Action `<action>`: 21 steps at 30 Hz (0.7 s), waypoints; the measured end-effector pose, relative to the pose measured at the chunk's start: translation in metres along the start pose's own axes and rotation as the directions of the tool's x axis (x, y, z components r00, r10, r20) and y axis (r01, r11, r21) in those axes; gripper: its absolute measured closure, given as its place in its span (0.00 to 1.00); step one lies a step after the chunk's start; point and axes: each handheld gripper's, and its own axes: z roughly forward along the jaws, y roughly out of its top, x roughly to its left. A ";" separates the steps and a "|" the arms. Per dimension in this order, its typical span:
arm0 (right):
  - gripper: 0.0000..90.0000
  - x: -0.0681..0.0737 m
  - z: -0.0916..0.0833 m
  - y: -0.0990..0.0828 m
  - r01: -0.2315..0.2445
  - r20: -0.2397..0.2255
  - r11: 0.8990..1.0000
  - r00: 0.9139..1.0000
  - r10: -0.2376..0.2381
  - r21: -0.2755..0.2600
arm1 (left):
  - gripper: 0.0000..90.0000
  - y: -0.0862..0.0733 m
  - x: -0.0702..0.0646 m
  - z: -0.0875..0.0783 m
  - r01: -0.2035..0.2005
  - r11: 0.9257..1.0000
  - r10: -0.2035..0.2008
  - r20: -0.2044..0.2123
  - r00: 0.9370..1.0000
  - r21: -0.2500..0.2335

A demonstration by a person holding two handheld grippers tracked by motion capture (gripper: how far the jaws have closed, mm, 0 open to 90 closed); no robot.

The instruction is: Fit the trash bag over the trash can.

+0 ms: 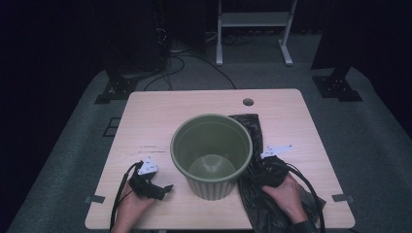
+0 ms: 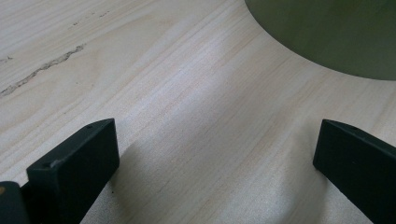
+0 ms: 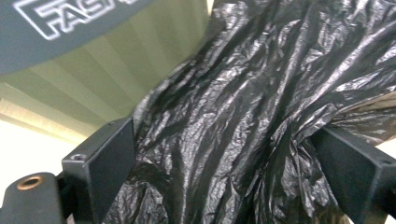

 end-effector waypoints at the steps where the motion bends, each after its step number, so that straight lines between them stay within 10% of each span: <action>1: 0.10 0.002 0.001 0.001 -0.001 -0.004 1.000 1.000 0.001 0.002 | 0.00 0.000 0.000 0.000 0.000 1.000 0.000 0.000 1.000 0.000; 13: 0.16 0.017 0.016 -0.002 0.074 0.104 0.996 0.992 -0.078 0.041 | 0.00 0.000 0.000 0.000 -0.001 1.000 0.001 0.001 1.000 0.001; 16: 0.27 0.023 0.017 -0.003 0.113 0.173 0.992 0.978 -0.120 0.050 | 0.00 0.000 0.000 0.000 0.000 1.000 0.000 0.000 1.000 0.000; 21: 0.56 0.025 0.014 -0.004 0.113 0.169 0.993 0.979 -0.116 0.032 | 0.00 0.000 0.000 0.000 -0.001 1.000 0.001 0.001 1.000 0.001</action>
